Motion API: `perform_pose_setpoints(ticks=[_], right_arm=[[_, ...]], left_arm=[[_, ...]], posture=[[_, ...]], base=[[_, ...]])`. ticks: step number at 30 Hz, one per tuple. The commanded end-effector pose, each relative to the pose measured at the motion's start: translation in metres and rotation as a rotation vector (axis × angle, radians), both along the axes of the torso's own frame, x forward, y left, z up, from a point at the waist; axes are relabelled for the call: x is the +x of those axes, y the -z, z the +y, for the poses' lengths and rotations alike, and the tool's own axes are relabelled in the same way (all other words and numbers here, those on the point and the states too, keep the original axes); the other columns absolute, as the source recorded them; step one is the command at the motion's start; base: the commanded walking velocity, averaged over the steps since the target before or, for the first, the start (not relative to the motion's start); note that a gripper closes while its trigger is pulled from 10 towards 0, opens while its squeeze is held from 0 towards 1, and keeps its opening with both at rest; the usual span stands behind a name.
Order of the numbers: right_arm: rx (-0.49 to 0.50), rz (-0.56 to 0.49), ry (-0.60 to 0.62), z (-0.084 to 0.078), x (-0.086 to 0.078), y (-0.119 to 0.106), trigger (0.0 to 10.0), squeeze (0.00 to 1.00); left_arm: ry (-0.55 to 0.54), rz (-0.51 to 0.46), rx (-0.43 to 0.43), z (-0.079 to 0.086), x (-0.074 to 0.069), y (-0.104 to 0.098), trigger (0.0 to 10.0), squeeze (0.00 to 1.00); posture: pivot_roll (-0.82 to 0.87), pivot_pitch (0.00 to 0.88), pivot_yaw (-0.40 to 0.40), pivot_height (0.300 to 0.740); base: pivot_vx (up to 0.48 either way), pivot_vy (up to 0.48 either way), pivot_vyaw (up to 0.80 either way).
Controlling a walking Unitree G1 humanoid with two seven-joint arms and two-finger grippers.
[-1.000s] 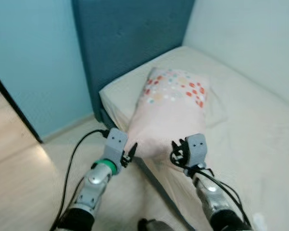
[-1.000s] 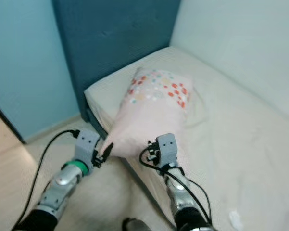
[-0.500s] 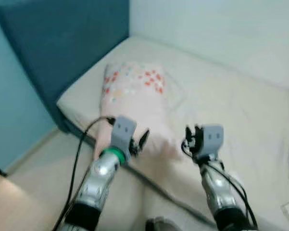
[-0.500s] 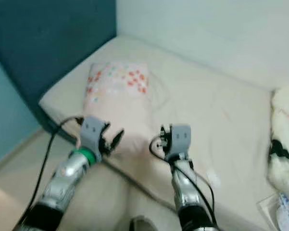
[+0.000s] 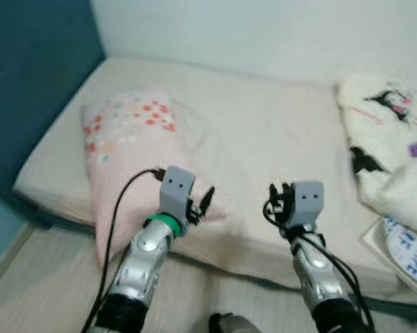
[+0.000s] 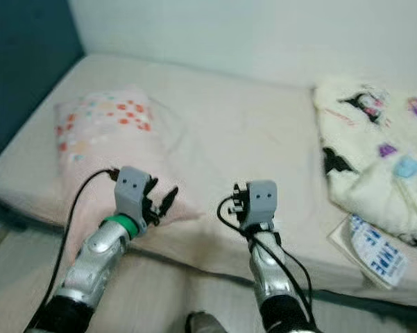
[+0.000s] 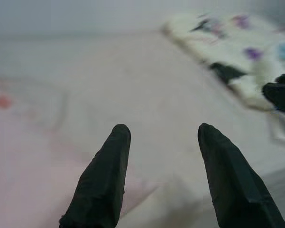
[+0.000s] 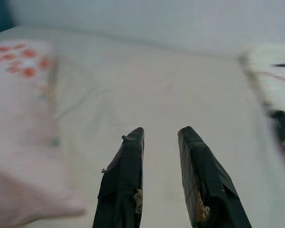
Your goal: Clean up the room
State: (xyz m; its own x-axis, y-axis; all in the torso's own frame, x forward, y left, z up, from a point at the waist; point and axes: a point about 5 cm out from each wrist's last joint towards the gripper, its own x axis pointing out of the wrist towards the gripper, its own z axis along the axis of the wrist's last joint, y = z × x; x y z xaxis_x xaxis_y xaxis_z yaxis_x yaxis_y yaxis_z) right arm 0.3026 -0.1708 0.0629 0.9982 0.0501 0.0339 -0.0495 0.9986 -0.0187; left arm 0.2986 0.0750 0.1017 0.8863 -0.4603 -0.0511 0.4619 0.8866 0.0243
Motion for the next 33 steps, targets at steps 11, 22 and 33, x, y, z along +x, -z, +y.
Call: perform_pose_setpoints(ticks=[11,22,33], right_arm=[[0.014,0.044,0.003,0.0012,-0.0022,0.0073,10.0,0.0],[-0.004,0.054,-0.014,0.003,-0.0023,0.0085,10.0,0.0],[-0.007,0.064,-0.018,0.0028,-0.0044,0.0108,10.0,0.0]], left_arm=[[0.033,0.016,0.006,-0.0008,-0.0036,0.0034,10.0,0.0],[0.013,-0.005,0.029,0.002,-0.0044,0.005,10.0,0.0],[-0.001,0.006,0.025,0.0028,-0.0038,0.0059,10.0,0.0]], posture=[[-0.06,0.0,0.024,0.74],[-0.06,0.0,0.023,0.74],[-0.06,0.0,0.022,0.74]], base=[[0.0,0.0,-0.79],[0.0,-0.406,-0.2],[0.0,-0.4,0.0]])
